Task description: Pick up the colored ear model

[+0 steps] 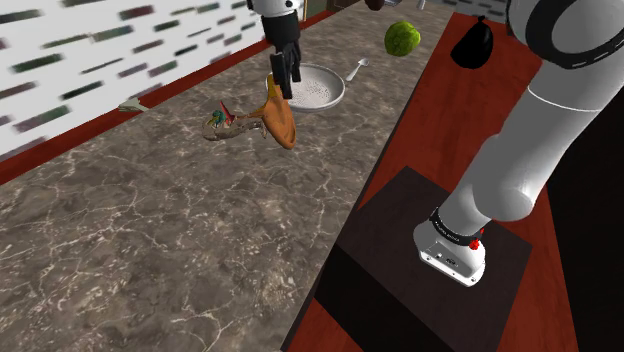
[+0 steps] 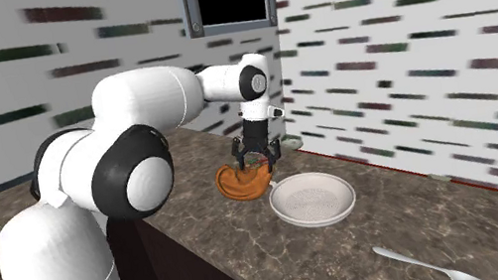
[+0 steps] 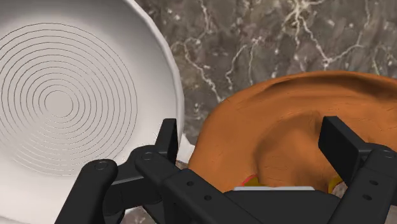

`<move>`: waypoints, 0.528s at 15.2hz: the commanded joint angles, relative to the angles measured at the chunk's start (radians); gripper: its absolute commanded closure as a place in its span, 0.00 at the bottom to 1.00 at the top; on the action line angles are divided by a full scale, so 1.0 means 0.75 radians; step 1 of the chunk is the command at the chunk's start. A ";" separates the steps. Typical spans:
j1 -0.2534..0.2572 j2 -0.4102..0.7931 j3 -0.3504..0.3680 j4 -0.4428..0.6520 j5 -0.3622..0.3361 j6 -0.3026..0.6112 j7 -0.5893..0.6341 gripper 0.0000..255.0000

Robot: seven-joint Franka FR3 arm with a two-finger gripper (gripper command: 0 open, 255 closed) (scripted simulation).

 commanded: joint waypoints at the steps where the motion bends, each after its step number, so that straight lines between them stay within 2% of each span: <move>1: 0.034 0.106 0.029 0.131 -0.024 -0.048 -0.015 0.00; 8: 0.192 0.482 0.107 0.637 -0.128 -0.254 -0.063 0.00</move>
